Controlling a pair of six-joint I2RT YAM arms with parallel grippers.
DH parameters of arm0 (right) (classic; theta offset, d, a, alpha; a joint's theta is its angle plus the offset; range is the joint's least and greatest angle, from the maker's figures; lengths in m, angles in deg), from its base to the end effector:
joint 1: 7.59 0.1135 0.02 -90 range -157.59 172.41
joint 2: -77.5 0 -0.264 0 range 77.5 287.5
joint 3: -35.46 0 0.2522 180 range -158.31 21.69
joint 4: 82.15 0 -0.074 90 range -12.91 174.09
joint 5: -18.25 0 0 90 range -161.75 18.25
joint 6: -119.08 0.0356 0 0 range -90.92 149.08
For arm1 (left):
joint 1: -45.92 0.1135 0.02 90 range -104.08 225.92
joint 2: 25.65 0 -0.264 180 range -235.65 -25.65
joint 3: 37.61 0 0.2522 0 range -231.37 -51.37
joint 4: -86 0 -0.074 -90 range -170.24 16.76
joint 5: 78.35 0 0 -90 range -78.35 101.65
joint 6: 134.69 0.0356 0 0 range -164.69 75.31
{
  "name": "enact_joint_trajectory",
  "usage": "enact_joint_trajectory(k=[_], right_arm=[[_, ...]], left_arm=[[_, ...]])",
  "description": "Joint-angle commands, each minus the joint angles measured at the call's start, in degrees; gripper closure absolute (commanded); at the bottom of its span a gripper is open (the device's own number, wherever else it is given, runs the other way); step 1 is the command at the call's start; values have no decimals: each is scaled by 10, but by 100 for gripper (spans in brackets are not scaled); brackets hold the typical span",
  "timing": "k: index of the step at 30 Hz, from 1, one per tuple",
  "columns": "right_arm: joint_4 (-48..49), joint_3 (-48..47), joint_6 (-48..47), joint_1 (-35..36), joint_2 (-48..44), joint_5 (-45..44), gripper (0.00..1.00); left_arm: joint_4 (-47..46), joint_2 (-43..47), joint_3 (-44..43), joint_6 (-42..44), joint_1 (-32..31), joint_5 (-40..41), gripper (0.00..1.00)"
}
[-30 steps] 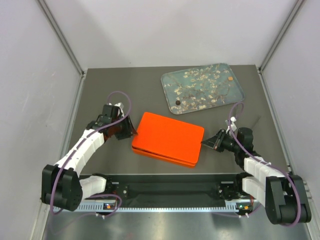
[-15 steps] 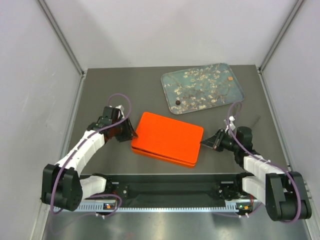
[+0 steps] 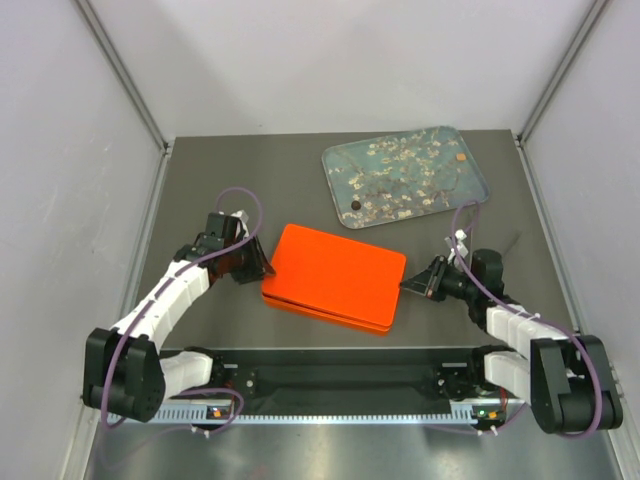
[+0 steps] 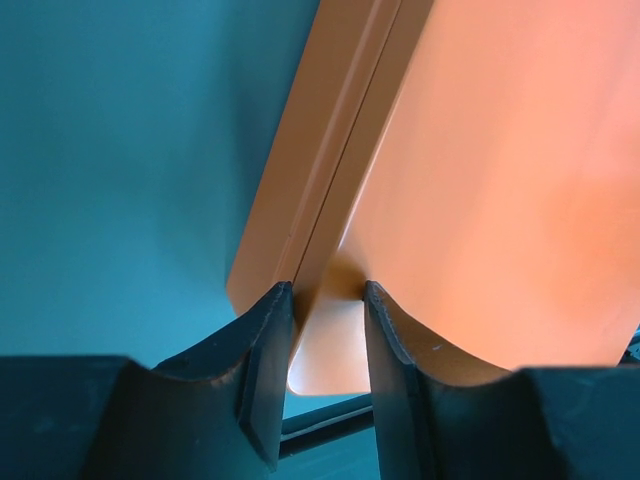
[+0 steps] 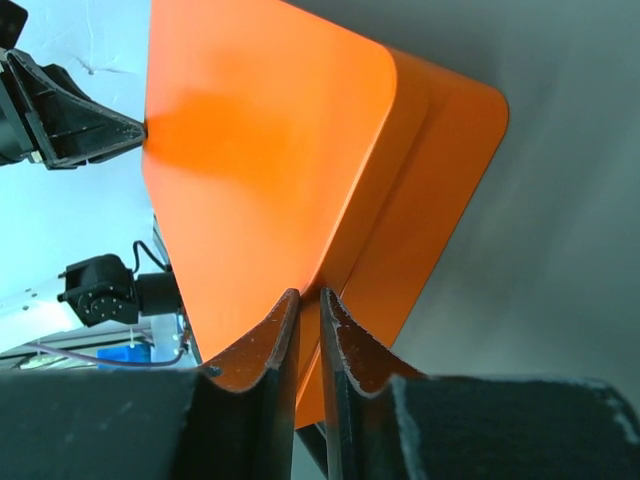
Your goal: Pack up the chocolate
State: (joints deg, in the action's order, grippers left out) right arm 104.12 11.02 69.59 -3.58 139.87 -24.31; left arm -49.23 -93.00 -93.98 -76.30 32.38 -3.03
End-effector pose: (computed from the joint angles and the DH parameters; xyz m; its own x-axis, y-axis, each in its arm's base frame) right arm 0.1777 0.0387 0.1409 -0.8351 0.3819 -0.3960 -0.1713 0.5035 0.8468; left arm 0.2185 -0.0619 0.2195 -0.8758 -0.3106 -0.3695 -0.1102 0.8739 -0.4734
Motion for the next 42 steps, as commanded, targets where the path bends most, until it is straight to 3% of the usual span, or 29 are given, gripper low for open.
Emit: enact_joint_trajectory(k=[1,12,36,39,42], right_arm=[[-21,-21,-18,9,0,4,86],[-58,-36,-11,11,-51,5,78],[-39,-26,-5,36,-43,-4,78],[-38,-25,-4,36,-40,-7,78],[-34,-23,-4,36,-40,-8,78]], left_arm=[[-7,2,-4,-5,0,-20,61],[2,8,-2,-17,0,-30,67],[50,46,-3,-44,-2,48,76],[49,49,-4,-47,-2,50,72],[49,60,-4,-48,-2,61,57]])
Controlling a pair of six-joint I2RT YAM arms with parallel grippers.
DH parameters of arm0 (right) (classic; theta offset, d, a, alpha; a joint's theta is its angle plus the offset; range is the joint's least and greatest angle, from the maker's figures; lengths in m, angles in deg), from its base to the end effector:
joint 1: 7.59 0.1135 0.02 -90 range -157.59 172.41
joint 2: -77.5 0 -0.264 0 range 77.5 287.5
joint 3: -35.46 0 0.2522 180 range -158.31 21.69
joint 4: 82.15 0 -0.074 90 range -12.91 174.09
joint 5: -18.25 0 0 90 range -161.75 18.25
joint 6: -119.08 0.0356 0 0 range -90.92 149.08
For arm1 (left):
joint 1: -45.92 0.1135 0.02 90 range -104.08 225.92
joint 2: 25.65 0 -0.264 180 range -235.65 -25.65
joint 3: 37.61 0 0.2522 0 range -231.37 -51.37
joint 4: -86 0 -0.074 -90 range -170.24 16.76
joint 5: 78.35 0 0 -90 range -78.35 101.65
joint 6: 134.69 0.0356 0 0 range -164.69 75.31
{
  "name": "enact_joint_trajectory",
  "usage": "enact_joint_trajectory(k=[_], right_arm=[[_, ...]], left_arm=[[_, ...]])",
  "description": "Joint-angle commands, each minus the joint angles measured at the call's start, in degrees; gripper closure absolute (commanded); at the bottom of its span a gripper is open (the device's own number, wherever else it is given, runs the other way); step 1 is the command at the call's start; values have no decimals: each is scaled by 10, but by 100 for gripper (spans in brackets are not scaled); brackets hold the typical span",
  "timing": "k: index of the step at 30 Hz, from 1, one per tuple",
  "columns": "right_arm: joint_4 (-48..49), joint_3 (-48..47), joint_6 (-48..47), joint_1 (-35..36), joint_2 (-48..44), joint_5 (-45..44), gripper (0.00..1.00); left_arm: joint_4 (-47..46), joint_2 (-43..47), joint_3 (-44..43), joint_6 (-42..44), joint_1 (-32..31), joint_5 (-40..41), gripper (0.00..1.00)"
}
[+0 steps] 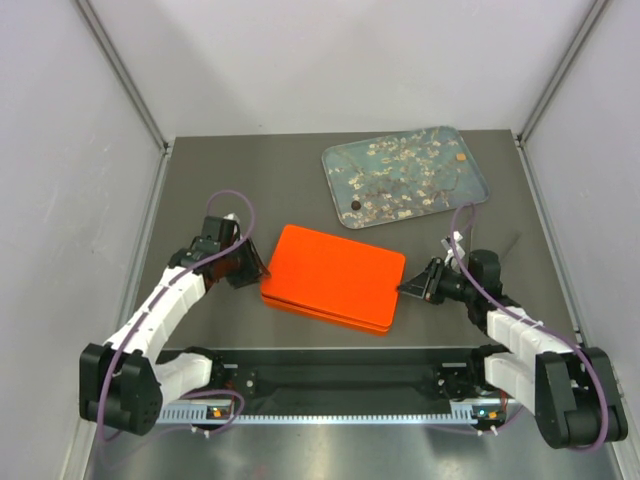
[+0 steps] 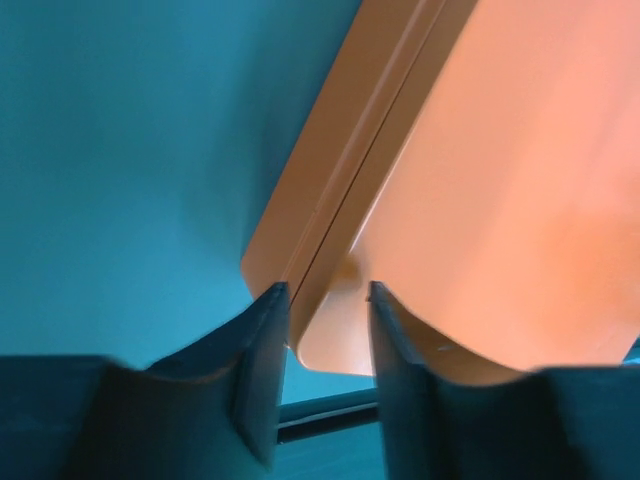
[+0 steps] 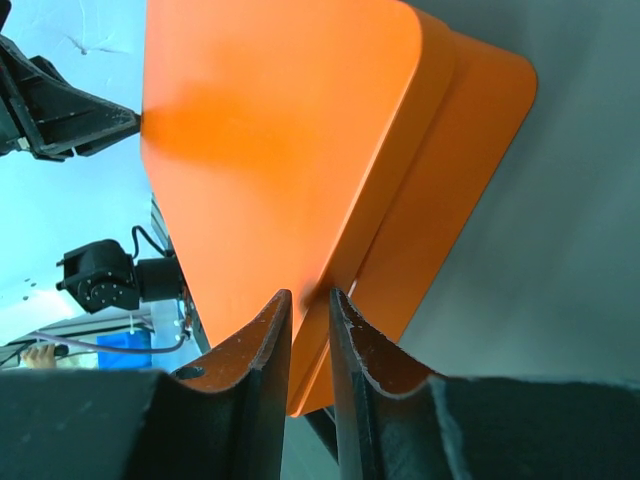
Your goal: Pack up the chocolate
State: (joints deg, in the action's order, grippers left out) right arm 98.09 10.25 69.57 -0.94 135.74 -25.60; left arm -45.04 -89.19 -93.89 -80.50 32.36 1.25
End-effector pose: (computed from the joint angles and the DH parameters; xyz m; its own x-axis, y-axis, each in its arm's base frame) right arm 0.1713 0.0458 0.1471 -0.8522 0.3535 -0.3857 -0.1697 0.5107 0.8429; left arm 0.2057 -0.0562 0.2274 -0.8473 -0.3876 -0.3631 -0.2066 0.8703 -0.4470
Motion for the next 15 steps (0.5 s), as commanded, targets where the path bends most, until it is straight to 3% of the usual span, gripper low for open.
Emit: enact_joint_trajectory(k=[1,2,4,15], right_arm=[[26,-16,-5,12,1,5,78],[26,-15,-6,11,3,5,78],[25,-17,-8,11,4,4,78],[16,-20,-23,13,19,-3,76]], left_arm=[[7,21,-5,-4,-1,20,53],[7,21,-5,-4,-1,24,44],[4,17,-7,-1,-1,26,40],[-29,-22,19,-10,-2,-3,49]])
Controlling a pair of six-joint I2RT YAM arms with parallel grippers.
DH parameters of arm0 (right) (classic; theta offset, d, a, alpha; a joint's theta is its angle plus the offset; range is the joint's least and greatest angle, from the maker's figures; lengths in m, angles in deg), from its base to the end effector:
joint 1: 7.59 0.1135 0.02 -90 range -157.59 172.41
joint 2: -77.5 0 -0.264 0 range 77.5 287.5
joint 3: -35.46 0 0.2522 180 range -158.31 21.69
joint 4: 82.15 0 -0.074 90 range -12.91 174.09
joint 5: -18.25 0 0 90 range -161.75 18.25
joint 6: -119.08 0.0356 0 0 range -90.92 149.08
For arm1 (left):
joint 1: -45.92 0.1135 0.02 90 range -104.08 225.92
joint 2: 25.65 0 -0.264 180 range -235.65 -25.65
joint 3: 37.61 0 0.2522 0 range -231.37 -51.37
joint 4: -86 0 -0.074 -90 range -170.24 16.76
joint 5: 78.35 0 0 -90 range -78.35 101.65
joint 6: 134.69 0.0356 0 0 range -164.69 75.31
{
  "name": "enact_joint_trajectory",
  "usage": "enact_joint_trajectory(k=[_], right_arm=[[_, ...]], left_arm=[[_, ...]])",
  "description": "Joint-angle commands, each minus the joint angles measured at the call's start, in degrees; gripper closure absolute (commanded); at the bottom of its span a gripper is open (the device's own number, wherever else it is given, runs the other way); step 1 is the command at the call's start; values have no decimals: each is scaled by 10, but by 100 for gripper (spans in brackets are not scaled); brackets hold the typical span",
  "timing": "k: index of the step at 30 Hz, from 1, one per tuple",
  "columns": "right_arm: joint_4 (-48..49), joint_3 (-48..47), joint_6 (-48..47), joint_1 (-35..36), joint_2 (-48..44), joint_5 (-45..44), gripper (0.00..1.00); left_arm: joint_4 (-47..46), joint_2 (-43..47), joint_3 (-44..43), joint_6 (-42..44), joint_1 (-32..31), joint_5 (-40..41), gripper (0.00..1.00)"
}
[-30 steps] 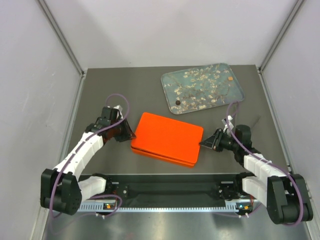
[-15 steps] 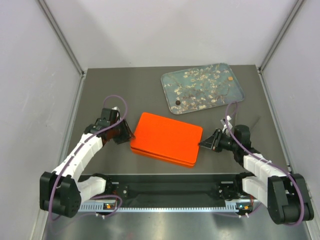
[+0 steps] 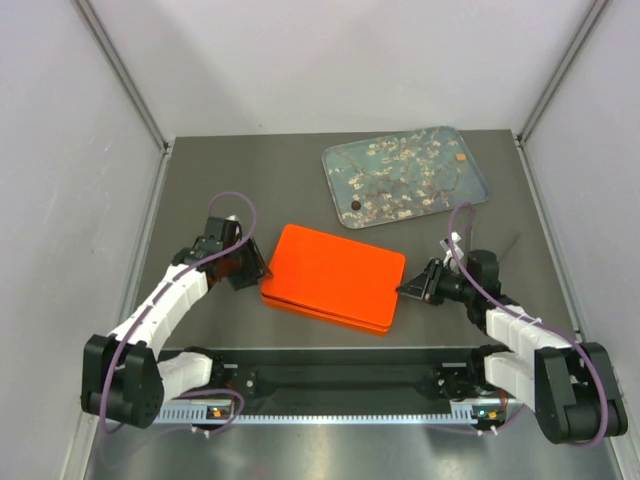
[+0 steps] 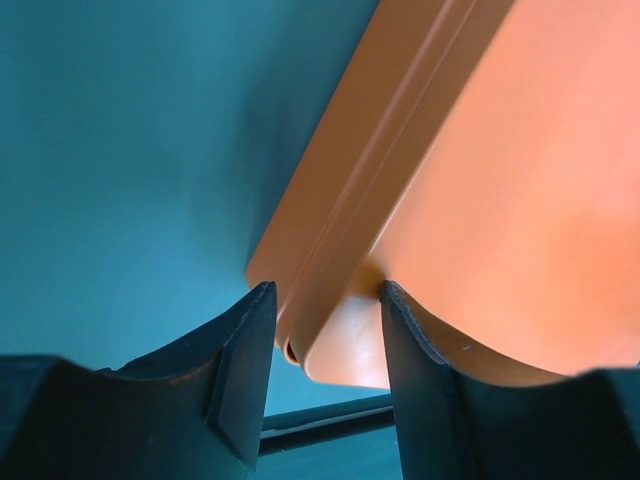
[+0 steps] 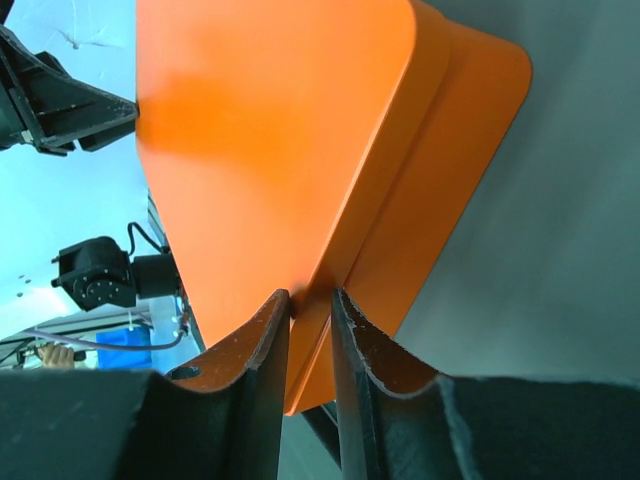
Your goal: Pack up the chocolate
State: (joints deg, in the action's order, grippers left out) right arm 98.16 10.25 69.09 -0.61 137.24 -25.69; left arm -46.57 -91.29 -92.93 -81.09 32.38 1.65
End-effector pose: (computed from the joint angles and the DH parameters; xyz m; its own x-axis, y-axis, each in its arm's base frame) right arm 0.1719 0.0469 0.1431 -0.8617 0.3440 -0.3730 -0.1584 0.5161 0.8418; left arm 0.2099 -0.0569 0.2166 -0.8521 -0.3959 -0.3424 -0.2298 0.8707 -0.4349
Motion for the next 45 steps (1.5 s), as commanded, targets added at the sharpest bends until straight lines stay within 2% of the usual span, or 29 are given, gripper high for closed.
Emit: enact_joint_trajectory(k=[1,13,24,31,40,45], right_arm=[[14,-20,-20,10,5,-2,76],[12,-2,-38,16,32,-15,81],[-18,8,-55,19,0,-38,80],[-23,12,-51,36,-8,-63,80],[-13,24,-42,65,-23,-81,75],[-23,27,-43,66,-52,-96,78]], left_arm=[[-15,1,10,-5,-3,-7,49],[-10,44,5,-21,-7,-19,52],[-3,42,-1,-19,-7,2,40],[-7,36,4,-12,-8,-14,41],[0,44,5,-8,-8,-19,41],[2,35,8,-8,-8,-13,39]])
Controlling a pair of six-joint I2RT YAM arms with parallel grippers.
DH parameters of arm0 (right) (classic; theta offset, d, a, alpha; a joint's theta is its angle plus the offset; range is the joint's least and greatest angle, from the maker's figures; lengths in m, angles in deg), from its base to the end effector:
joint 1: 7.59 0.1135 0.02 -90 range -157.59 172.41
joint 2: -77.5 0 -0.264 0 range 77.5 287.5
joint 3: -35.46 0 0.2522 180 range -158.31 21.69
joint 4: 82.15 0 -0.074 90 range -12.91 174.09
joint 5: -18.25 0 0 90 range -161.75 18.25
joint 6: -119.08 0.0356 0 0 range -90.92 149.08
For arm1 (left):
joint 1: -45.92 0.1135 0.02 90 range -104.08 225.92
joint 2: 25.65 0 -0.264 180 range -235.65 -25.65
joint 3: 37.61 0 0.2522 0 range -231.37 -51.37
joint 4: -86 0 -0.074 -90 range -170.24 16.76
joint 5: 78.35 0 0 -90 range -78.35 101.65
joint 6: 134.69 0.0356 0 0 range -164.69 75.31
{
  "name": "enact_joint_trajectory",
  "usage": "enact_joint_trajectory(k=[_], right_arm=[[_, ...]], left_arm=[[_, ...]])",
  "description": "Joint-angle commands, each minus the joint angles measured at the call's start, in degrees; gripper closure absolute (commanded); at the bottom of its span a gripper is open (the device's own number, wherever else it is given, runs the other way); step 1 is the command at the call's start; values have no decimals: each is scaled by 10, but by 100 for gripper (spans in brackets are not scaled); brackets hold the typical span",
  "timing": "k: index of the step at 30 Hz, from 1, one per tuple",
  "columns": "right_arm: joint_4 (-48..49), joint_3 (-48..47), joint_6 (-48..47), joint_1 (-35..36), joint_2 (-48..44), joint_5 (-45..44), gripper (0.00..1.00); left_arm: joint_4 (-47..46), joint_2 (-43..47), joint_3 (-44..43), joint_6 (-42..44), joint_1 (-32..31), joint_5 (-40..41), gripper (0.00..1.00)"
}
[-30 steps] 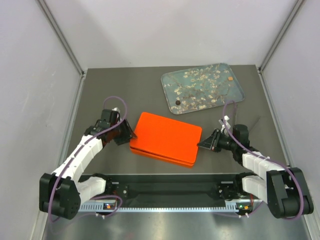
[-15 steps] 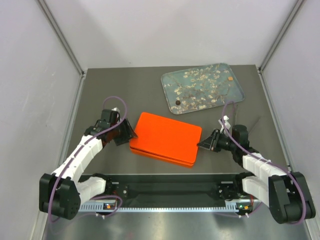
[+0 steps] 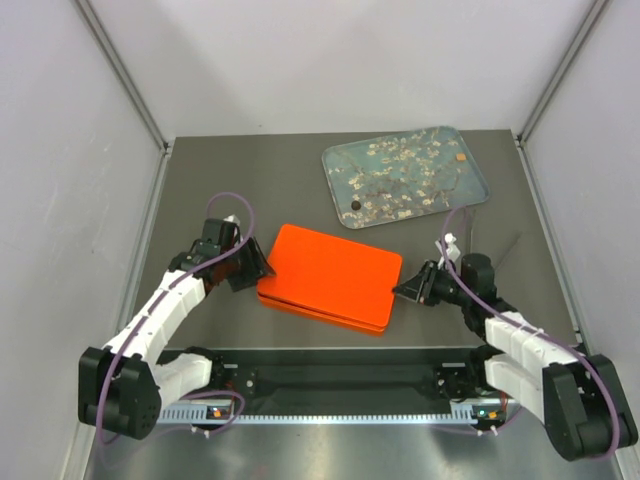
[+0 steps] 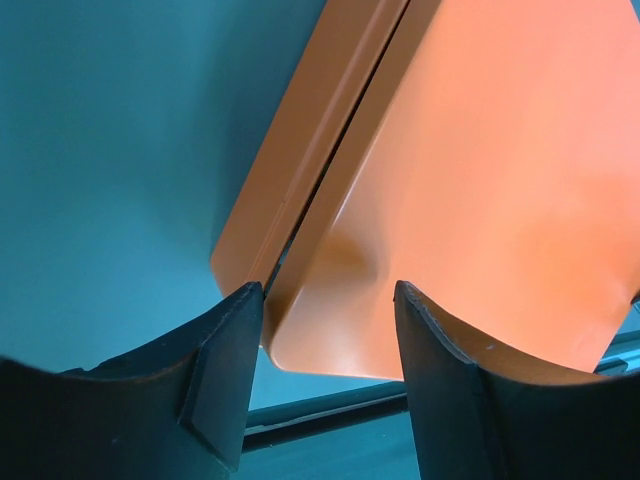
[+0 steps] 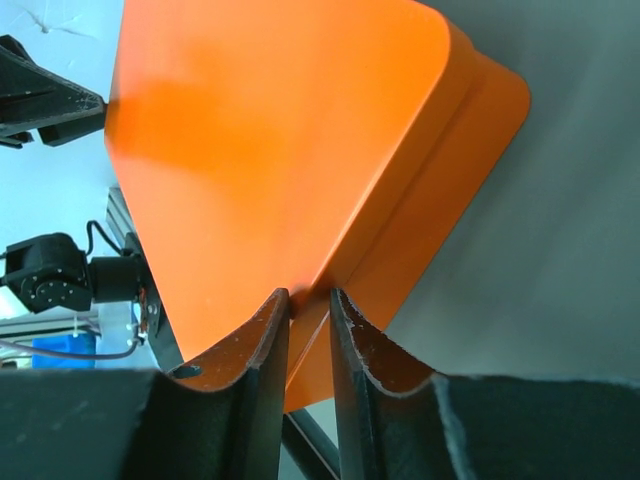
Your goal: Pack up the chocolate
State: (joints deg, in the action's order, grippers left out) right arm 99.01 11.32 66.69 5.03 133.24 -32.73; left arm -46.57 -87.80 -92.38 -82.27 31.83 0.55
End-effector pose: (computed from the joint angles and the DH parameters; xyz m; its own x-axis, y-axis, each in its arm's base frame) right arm 0.1647 0.0599 0.1480 -0.8185 0.3026 -0.4883 -0.2524 0.5742 0.7788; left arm 0.2016 -0.0577 0.2255 -0.8395 -0.4063 -0.3608 -0.2088 0.8542 -0.4762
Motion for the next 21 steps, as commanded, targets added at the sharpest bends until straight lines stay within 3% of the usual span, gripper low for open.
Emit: enact_joint_trajectory(k=[1,14,21], right_arm=[[-31,18,-20,10,-16,-27,78],[-9,41,31,17,-70,-31,62],[-6,40,33,19,-62,-39,61]], left_arm=[[0,0,3,4,-2,0,39],[-40,-23,43,-10,-2,-17,44],[-102,-17,72,-34,-4,-76,47]])
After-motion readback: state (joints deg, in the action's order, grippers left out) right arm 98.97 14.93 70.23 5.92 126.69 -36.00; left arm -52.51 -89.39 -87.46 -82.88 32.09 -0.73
